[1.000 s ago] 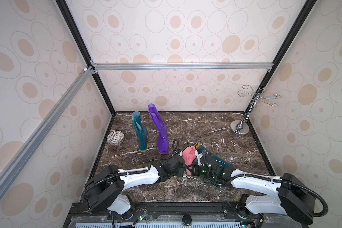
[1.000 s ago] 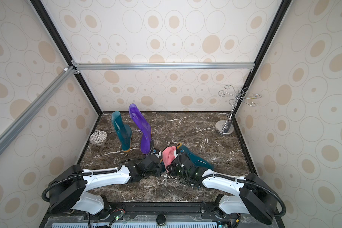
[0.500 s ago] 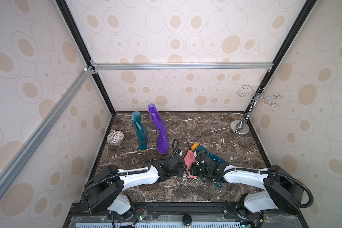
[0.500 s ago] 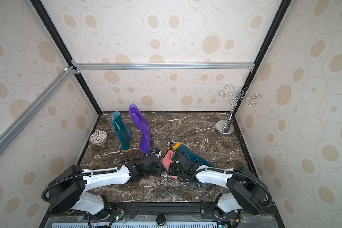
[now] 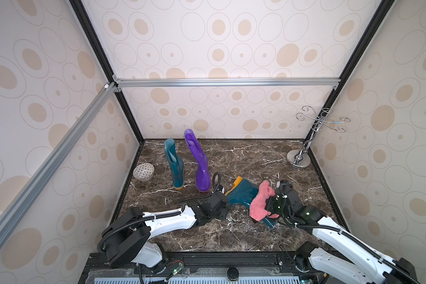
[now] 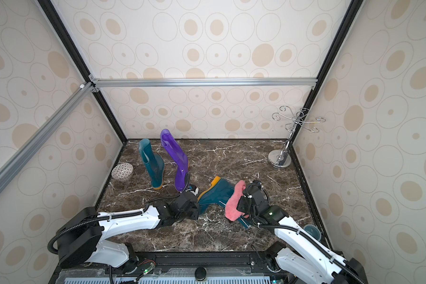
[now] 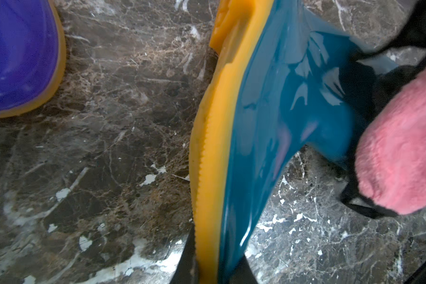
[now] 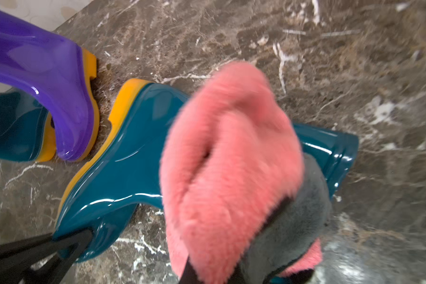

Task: Wipe the rubber boots with a cloth
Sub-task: Wipe the dirt off the rubber boot, then adjust the rubber boot at the center of the board.

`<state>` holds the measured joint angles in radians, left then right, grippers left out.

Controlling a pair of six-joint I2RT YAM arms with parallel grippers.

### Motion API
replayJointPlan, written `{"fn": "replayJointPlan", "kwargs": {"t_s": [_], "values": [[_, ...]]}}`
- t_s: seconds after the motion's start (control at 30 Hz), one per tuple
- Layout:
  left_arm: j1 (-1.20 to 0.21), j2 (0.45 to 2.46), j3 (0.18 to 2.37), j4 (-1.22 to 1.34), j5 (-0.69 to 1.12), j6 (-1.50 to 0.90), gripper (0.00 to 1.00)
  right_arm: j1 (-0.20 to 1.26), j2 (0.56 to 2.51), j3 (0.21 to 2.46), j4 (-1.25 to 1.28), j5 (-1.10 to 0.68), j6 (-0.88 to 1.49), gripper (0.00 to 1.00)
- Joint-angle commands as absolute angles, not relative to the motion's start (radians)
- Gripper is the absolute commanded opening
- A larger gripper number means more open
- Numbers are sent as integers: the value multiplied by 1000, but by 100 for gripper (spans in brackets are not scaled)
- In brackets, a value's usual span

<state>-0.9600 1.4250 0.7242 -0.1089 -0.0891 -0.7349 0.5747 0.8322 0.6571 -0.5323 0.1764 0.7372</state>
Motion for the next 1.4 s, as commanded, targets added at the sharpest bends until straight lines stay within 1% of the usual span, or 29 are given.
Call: {"fn": "replayJointPlan", "kwargs": {"t_s": [0.0,0.17,0.33,0.37,0.43,0.63,0.77,0.9,0.97,1.07,1.17,1.3,1.37], "values": [[-955,1408,822,-91,-40,-724,0,569,787,818,-687,210,603,0],[-957,1411,873,-63,111,-814,0,570,801,1038,-846,267,529,0],[-961,1435,933,-21,266,-919,0,569,755,1174,-889,341,469,0],[-962,1430,934,1,286,-946,0,570,754,1203,-899,346,459,0],[-970,1423,962,-9,268,-951,0,570,755,1251,-913,348,438,0],[-992,1442,1130,-255,6,-783,0,569,737,1284,-902,310,423,0],[-995,1499,1231,-405,-244,-649,0,570,702,1277,-893,324,410,0],[-1001,1543,1351,-468,-472,-511,0,570,660,1295,-889,352,393,0],[-1002,1556,1422,-460,-574,-402,0,570,640,1317,-892,364,383,0],[-1002,1556,1482,-382,-697,-199,0,570,627,1357,-911,377,373,0],[-1014,1537,1486,-235,-757,30,0,570,612,1391,-938,413,368,0],[-1068,1510,1411,69,-857,379,0,569,577,1425,-952,456,359,0],[-1099,1503,1304,328,-890,612,0,570,558,1436,-951,473,350,0]]}}
